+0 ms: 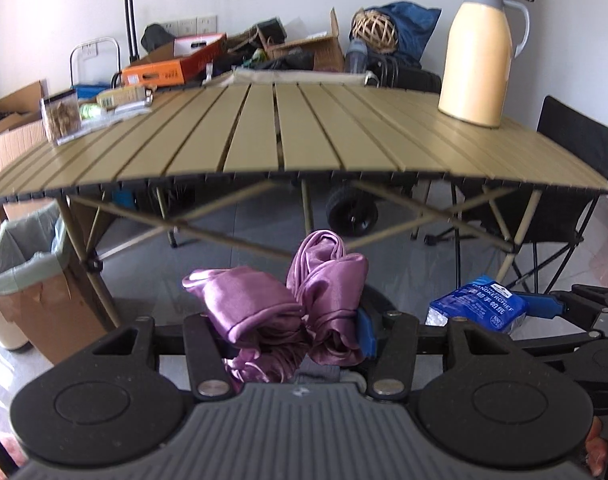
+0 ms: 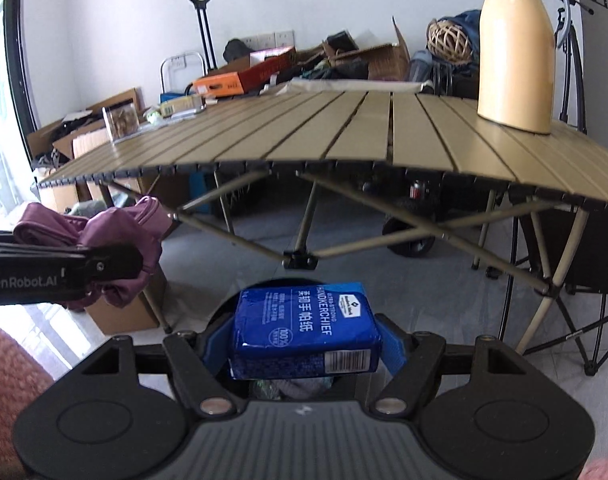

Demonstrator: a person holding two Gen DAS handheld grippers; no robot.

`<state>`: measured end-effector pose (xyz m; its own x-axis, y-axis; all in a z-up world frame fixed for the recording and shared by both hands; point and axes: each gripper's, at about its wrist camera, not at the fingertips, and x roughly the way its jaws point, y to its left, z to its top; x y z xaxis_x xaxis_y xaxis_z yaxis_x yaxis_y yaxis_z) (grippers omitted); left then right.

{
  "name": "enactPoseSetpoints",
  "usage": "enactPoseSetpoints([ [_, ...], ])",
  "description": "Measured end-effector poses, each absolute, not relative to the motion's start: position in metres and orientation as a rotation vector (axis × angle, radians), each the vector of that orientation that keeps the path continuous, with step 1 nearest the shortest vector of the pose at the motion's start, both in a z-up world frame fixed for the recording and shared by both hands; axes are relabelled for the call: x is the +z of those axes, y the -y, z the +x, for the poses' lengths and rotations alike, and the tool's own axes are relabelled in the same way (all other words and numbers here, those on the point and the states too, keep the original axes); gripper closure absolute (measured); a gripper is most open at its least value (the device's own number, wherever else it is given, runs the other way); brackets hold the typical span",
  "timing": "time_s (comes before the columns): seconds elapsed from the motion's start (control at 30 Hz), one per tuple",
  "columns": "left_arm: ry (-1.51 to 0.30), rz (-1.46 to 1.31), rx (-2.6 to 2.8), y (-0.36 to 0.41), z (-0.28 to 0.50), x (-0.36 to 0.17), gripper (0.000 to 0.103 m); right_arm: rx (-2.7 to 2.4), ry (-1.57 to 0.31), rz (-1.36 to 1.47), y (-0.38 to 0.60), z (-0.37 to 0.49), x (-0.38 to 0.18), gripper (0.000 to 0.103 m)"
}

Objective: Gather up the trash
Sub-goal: 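Carry the tissue box and scrunchie down off the table toward the bin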

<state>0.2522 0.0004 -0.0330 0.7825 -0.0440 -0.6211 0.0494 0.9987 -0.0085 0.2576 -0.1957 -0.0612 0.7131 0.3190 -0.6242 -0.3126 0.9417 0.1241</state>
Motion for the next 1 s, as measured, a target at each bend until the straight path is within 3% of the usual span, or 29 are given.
enactPoseSetpoints([
  [1.0,-0.994,-0.093,0.051,-0.048,0.278,-0.157,0.05,0.298,-1.008,-0.012,0.192,0.281,-0.162,0.031],
])
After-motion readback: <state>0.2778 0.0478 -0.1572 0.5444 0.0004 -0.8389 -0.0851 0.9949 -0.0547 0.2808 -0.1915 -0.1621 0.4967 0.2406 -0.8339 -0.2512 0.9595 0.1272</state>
